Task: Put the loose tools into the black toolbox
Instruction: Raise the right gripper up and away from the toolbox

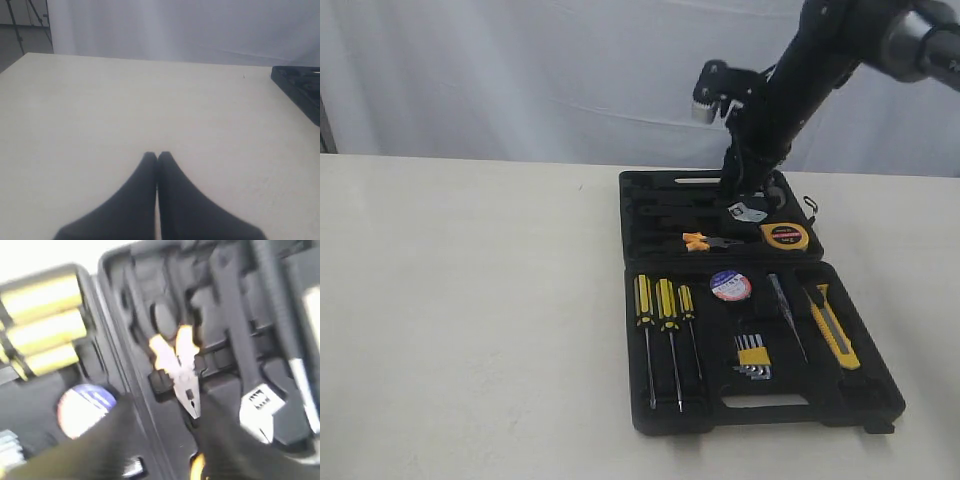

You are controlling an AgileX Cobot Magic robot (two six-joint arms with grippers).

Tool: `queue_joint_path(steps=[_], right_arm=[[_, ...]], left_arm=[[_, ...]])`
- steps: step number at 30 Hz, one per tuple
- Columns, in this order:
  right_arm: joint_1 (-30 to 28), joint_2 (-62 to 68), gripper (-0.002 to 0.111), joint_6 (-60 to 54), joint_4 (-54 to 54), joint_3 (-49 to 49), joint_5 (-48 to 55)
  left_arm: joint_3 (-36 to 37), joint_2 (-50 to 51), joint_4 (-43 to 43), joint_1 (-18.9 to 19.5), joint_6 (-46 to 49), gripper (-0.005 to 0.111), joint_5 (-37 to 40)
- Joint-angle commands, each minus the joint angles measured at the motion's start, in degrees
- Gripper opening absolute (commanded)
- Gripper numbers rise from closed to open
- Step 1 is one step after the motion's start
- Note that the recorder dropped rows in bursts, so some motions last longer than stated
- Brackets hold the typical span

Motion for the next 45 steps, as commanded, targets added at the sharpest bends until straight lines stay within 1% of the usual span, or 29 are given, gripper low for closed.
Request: queue_joint_path(steps=[1, 3, 7, 10, 12, 15, 21, 36, 39, 41, 45], right_arm=[[-2.2, -6.0, 0.011, 9.9, 1.3, -0.1, 0.7], [-2.5, -8.5, -0.001, 14.0, 0.6, -0.1, 0.7], [-3.3, -16.4, 0.0, 22.9, 0.7, 0.9, 0.7], [-3.3, -23.1, 0.0, 32.2, 0.8, 3.4, 0.7], [-3.3, -26.3, 0.0, 35.3, 0.9, 4.6, 0.7], [-3.3, -31.8, 0.0, 35.4, 0.9, 5.2, 0.7], [-3.3, -38.1, 0.0, 35.4, 0.9, 5.2, 0.7], [-3.3, -43.0, 0.0, 35.4, 2.6, 5.2, 0.7], [-3.3, -45.4, 0.0, 35.4, 0.8, 5.2, 0.7], [-2.5, -48.1, 0.0, 35.4, 1.0, 7.2, 0.7], [0.8, -53.8, 0.0, 35.4, 0.9, 13.8, 0.7]], left_arm=[[0.2, -0.2, -0.2, -0.4, -0.1, 0.0, -0.1], [0.2, -0.2, -0.2, -0.4, -0.1, 0.0, -0.1], [0.2, -0.2, -0.2, -0.4, -0.1, 0.0, -0.1], [0.2, -0.2, -0.2, -0.4, -0.1, 0.0, -0.1], [0.2, -0.2, -0.2, -0.4, -0.1, 0.0, -0.1], [0.2, -0.2, -0.2, -0.4, -0.1, 0.0, -0.1], [0.2, -0.2, -0.2, -0.4, -0.1, 0.0, -0.1], [0.2, -0.2, 0.2, -0.4, -0.1, 0.0, -0.1], [0.2, -0.2, 0.2, -0.4, -0.1, 0.0, -0.1], [0.2, -0.2, 0.2, -0.4, -0.1, 0.0, -0.1], [0.2, -0.2, 0.2, -0.4, -0.1, 0.0, -0.1]])
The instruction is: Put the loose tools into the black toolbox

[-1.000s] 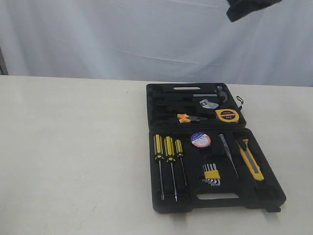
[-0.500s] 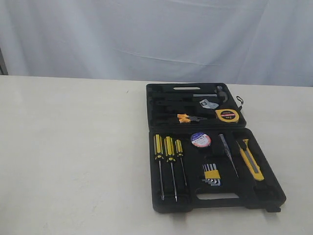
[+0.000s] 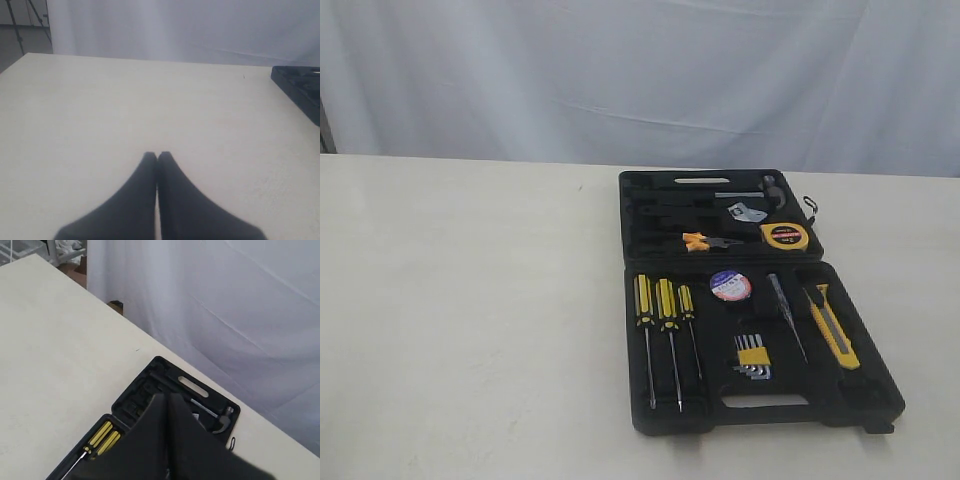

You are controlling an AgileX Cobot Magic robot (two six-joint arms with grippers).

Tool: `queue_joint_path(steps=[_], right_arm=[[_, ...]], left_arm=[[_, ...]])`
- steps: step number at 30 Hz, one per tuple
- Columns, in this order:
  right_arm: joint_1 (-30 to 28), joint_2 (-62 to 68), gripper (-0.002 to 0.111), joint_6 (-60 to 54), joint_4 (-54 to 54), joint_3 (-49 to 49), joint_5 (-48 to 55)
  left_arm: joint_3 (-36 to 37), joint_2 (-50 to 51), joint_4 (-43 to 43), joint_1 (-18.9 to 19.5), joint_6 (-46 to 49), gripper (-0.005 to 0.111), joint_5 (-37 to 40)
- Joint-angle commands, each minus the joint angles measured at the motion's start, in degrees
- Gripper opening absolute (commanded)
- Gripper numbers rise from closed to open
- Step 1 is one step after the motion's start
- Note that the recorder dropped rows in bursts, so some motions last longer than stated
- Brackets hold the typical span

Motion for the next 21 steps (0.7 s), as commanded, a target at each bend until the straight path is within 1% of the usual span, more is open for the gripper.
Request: queue_joint_path(steps=[1, 3, 8, 14, 17, 21], right_arm=[[3.4, -5.8, 0.0, 0.1, -0.2, 7.3, 0.0], [5.4, -7.4, 0.0, 0.1, -0.2, 11.3, -0.1], [10.1, -11.2, 0.0, 0.1, -0.2, 24.1, -6.3], [13.9, -16.8, 0.0, 0.1, -0.2, 36.9, -9.8], [17.0, -19.4, 0.0, 1.8, 0.4, 43.4, -16.0], [20.4, -21.3, 0.0, 5.0, 1.3, 49.1, -21.0]], left_arm=[[0.2, -0.2, 0.2, -0.4, -0.1, 0.0, -0.1], [0.2, -0.2, 0.2, -0.4, -0.1, 0.0, -0.1], [0.2, -0.2, 0.2, -0.4, -0.1, 0.0, -0.1], [0.2, -0.2, 0.2, -0.4, -0.1, 0.0, -0.1], [0.2, -0.2, 0.2, -0.4, -0.1, 0.0, -0.1], [0.2, -0.2, 0.2, -0.4, -0.1, 0.0, -0.1]])
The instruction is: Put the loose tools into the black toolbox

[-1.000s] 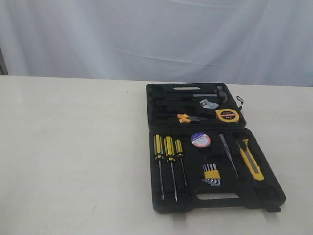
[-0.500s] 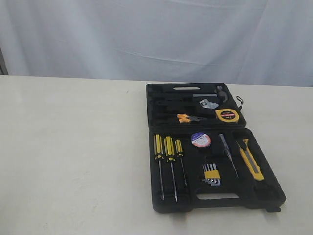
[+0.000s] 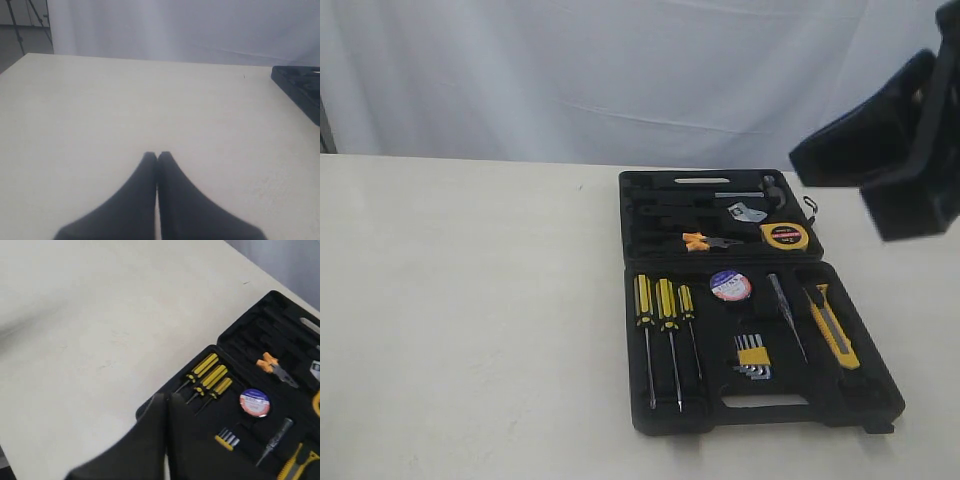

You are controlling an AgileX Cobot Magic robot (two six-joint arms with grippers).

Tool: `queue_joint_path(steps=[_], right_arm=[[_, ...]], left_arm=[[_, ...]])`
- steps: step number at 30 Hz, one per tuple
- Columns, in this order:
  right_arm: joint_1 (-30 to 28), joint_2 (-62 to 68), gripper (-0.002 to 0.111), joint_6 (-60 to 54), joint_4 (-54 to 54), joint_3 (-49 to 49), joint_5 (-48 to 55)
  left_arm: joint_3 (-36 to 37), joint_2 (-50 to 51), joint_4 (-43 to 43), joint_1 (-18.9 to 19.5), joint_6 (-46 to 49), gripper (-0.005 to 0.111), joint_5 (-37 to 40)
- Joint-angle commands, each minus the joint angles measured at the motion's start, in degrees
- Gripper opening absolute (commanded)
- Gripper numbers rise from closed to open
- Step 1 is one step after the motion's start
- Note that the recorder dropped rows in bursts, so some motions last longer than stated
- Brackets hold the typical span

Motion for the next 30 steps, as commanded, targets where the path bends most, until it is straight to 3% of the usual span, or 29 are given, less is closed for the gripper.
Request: queue_joint_path(steps=[1, 16, 20, 24, 30], right_arm=[[3.1, -1.8, 0.0, 3.9, 0.9, 5.7, -6.5], [3.5, -1.9, -0.001, 5.9, -1.4, 11.7, -15.0], [5.5, 1.4, -0.001, 6.6, -19.2, 11.9, -10.8], [12.7, 6.8, -0.001, 17.6, -40.5, 11.9, -10.4], [18.5, 15.0, -0.001, 27.9, -51.0, 12.2, -9.1]], left_arm=[[0.2, -0.2, 0.1, -0.4, -0.1, 0.0, -0.1], [0.2, -0.2, 0.1, -0.4, -0.1, 0.0, -0.1], [0.2, -0.2, 0.1, -0.4, -0.1, 0.0, -0.1], [0.2, -0.2, 0.1, -0.4, -0.1, 0.0, -0.1], [0.2, -0.2, 0.1, -0.4, -0.1, 0.0, -0.1]])
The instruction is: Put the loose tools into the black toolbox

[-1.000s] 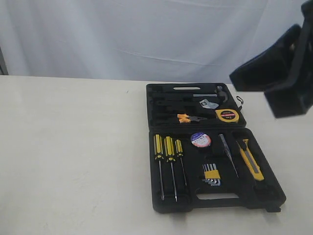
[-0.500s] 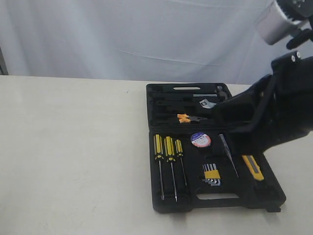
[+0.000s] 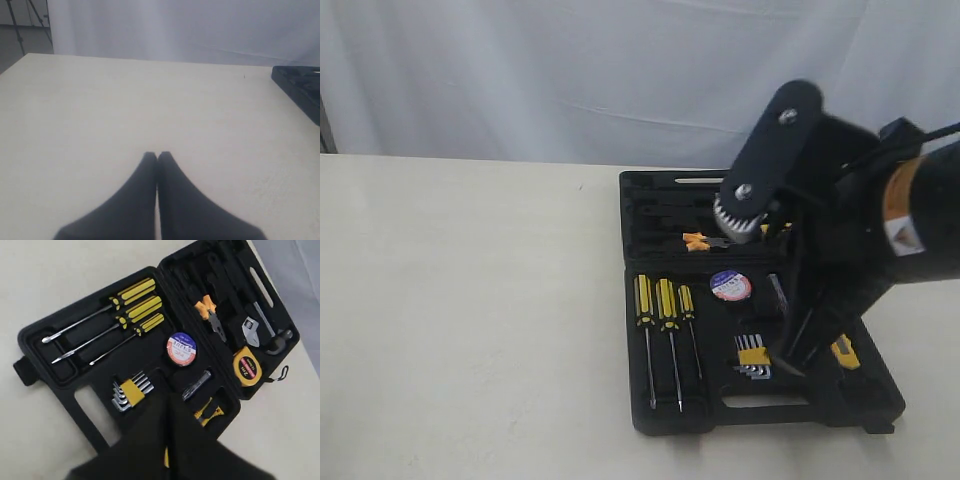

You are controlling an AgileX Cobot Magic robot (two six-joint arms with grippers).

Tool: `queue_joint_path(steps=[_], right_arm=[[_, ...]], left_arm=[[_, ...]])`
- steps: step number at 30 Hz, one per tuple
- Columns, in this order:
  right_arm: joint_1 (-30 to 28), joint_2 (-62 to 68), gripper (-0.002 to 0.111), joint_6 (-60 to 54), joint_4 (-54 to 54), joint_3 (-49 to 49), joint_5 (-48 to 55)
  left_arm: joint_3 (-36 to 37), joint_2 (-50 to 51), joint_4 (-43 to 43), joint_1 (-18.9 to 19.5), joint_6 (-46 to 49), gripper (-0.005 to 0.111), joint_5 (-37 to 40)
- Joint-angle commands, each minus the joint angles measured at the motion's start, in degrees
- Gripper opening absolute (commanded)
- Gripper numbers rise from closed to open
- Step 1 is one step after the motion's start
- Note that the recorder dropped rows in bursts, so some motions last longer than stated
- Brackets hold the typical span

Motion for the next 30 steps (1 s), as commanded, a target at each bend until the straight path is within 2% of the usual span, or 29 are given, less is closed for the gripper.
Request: queue_joint_path(steps=[1, 5, 11, 14, 20, 23, 28, 30], right_arm=[[3.1, 4.5, -0.001, 9.8, -7.8, 0.6, 1.2], [5.9, 5.0, -0.001, 22.6, -16.2, 6.2, -0.8], [7.0, 5.0, -0.001, 27.4, -25.4, 19.0, -7.1], [7.0, 5.0, -0.001, 33.5, -32.7, 23.3, -8.5], [7.0, 5.2, 0.0, 44.2, -42.6, 24.8, -8.5], [7.0, 6.9, 0.0, 43.9, -45.6, 24.7, -9.6], [7.0, 12.4, 0.0, 44.4, -45.7, 24.7, -10.9], [7.0, 13.8, 0.0, 49.5, -46.7, 24.6, -13.3]], left_arm=[[0.2, -0.2, 0.0, -0.4, -0.1, 0.0, -0.1], [0.2, -0.2, 0.0, -0.4, -0.1, 0.0, -0.1], [0.2, -0.2, 0.0, -0.4, -0.1, 0.0, -0.1], [0.2, -0.2, 0.0, -0.4, -0.1, 0.0, -0.1], [0.2, -0.2, 0.0, -0.4, -0.1, 0.0, -0.1], [0.2, -0.2, 0.0, -0.4, -0.1, 0.0, -0.1], [0.2, -0.2, 0.0, -0.4, -0.1, 0.0, -0.1], [0.2, -0.2, 0.0, -0.4, -0.1, 0.0, -0.1]])
